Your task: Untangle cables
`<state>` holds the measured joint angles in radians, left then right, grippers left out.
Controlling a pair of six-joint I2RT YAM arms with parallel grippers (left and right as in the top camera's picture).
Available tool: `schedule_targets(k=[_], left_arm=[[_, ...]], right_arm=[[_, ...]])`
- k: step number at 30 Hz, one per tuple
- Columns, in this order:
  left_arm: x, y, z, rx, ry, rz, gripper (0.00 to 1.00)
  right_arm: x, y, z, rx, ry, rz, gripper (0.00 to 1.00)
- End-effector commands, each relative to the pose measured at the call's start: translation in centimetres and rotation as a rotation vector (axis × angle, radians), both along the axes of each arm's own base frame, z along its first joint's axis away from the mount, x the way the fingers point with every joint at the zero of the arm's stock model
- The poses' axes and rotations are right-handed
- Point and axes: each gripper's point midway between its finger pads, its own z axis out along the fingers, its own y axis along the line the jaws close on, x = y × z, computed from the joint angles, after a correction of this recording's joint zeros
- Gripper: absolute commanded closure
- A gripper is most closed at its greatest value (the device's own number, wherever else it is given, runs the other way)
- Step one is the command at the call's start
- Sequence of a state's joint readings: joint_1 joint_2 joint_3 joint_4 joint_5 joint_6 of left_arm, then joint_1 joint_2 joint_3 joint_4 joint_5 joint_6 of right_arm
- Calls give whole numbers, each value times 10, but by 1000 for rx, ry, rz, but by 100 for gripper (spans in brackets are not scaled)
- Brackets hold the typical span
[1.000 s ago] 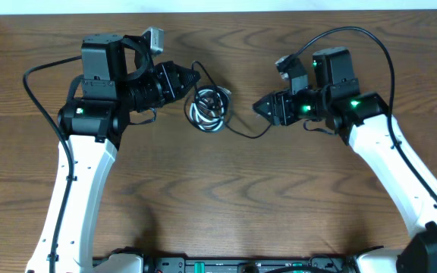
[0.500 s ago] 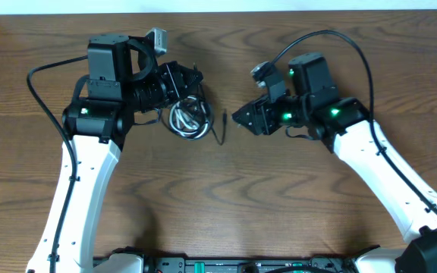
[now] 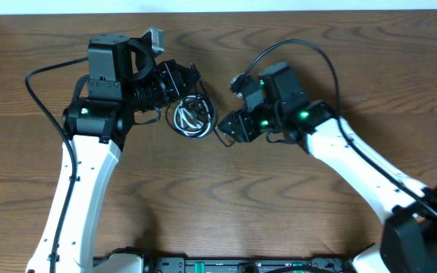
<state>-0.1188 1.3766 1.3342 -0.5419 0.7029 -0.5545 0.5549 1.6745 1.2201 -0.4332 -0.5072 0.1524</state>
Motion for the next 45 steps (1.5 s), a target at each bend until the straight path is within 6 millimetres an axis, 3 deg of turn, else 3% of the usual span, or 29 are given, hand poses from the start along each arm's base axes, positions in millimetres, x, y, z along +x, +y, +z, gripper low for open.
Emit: schedule_targets(k=[1,12,18,22,29,34,36,40,45], left_arm=[[2,0,10,-8,-22,4,92],[5,5,8,17,-25,37,93],[5,5,8,15,-25,34,93],[5,4,8,12,-24,31,93],[4,4,7,13,-21,31,93],[4,4,7,13,-21,31,93],[4,4,7,13,-20,31,92],[4,4,6,14,-15,31,92],[2,14,-8,72,29,72,92]], right_arm=[[-7,14,-10,-2,12,37,52],[-6,24,-5,35,12,32,52],[5,21,-24,-41,-19,-21,56],[15,30,-38,-34,-24,-37,65],[18,39,-36,6,-32,-30,71],[21,39,-34,12,-44,-34,94],[24,36,-31,18,-48,-47,99],[34,21,-19,37,-36,-99,99],[33,-11,6,43,2,-162,99]])
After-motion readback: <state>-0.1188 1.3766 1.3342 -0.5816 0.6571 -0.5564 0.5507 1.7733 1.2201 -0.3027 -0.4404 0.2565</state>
